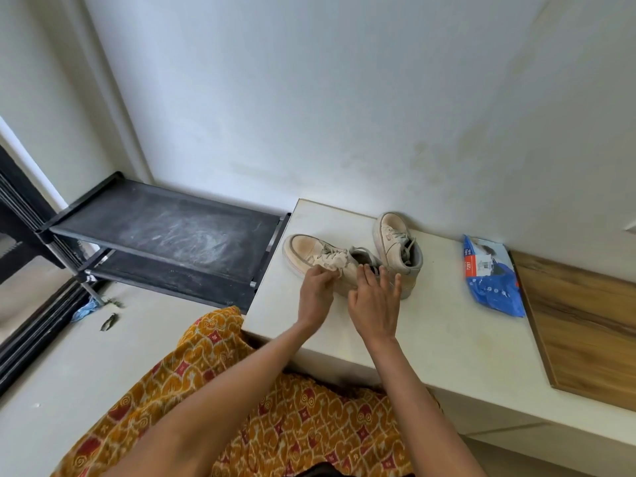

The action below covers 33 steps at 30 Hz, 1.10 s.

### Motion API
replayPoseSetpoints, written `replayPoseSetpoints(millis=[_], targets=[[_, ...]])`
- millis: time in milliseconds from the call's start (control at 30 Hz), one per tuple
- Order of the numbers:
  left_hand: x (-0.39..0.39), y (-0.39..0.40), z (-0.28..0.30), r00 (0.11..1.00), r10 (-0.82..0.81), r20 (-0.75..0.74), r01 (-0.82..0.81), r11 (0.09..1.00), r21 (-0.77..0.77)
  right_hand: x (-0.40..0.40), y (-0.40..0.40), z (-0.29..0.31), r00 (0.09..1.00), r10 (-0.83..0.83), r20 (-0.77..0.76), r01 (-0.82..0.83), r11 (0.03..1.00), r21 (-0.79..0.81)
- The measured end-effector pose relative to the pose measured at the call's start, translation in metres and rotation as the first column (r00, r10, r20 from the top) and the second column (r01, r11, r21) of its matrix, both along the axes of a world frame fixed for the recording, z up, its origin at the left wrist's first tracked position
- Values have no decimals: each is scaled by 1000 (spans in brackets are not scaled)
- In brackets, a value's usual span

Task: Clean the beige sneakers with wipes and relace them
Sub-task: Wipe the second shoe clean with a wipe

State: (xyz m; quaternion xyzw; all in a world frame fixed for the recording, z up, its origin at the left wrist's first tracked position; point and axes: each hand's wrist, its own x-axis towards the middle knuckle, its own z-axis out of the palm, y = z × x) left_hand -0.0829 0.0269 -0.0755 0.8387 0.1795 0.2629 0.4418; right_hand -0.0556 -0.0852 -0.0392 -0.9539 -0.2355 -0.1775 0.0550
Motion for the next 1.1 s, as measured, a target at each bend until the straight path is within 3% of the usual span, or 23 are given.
replayPoseSetpoints(millis=[100, 267, 367, 467, 567, 667, 833, 900, 967, 1033, 1100], targets=[[9, 35, 12, 999, 31, 23, -30, 999, -25, 0, -1, -2, 1000, 1, -11, -1, 1000, -7], [30, 105, 32, 966, 257, -22, -255, 965, 67, 1, -2, -6, 999, 3, -39, -3, 1000, -12], [36, 105, 28, 976, 183, -119, -155, 966, 208, 2, -3, -6, 999, -2, -40, 2, 1000, -3], [32, 75, 13, 978, 61, -200, 47, 868, 494, 2, -2, -4, 1000, -1, -27, 1, 1000, 2], [27, 58, 9, 973, -12, -230, 147, 801, 581, 2, -2, -4, 998, 6, -60, -6, 1000, -2], [28, 63, 13, 964, -31, -264, 168, 840, 516, 0, 0, -3, 997, -8, -74, 7, 1000, -14], [19, 75, 17, 959, -195, -205, 234, 954, 187, -1, 0, -2, 998, -23, -58, 22, 1000, -17], [20, 76, 23, 990, -87, -107, 94, 994, 59, 0, 0, -2, 999, -17, -44, 16, 1000, -12], [29, 86, 29, 989, 131, -63, -133, 990, -39, 0, -1, -2, 999, -11, -36, 11, 1000, -12], [42, 102, 33, 968, 205, -142, -211, 977, -25, 0, -1, -2, 1000, 0, -23, 0, 1000, -8], [53, 110, 32, 941, 156, -299, -133, 986, 96, 1, -1, -3, 1000, 7, -9, -7, 1000, 2]])
